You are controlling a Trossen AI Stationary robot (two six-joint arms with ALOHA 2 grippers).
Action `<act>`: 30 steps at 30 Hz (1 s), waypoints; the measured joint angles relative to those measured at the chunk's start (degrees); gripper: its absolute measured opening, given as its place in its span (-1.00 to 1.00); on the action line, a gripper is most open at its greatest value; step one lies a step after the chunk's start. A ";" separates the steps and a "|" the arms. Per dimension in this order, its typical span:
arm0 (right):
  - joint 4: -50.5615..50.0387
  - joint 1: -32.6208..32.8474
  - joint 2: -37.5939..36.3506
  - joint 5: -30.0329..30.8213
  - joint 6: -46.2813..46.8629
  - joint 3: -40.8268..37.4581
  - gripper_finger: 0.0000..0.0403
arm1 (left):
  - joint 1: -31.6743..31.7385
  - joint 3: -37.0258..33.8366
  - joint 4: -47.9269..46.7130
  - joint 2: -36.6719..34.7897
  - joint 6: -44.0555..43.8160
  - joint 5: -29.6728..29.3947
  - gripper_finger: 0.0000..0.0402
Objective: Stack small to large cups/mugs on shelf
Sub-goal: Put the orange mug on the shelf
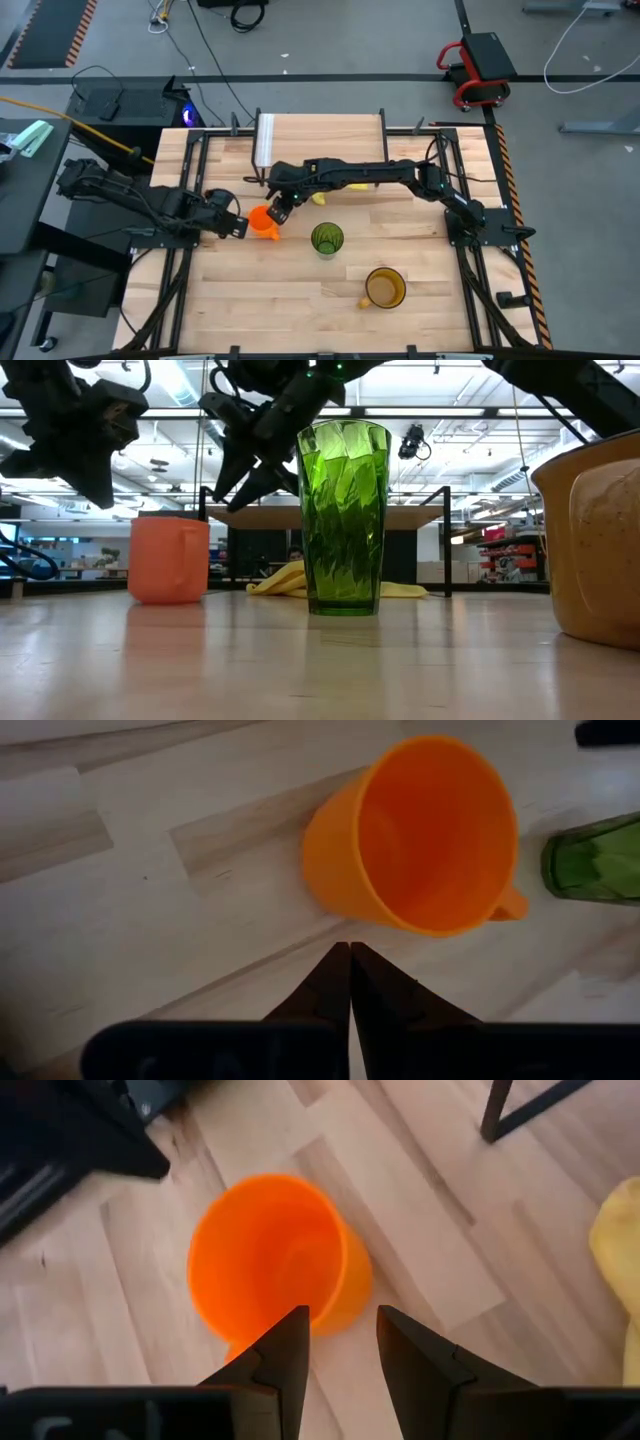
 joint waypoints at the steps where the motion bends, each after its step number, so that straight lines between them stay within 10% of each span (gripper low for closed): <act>1: -0.66 0.40 0.00 -0.16 -0.34 0.00 -0.37 | 0.00 0.00 0.07 0.20 -0.02 0.02 -0.90; 30: 2.75 0.01 1.30 -1.59 2.87 0.02 -0.38 | 0.70 0.02 5.12 6.62 0.66 0.07 -0.91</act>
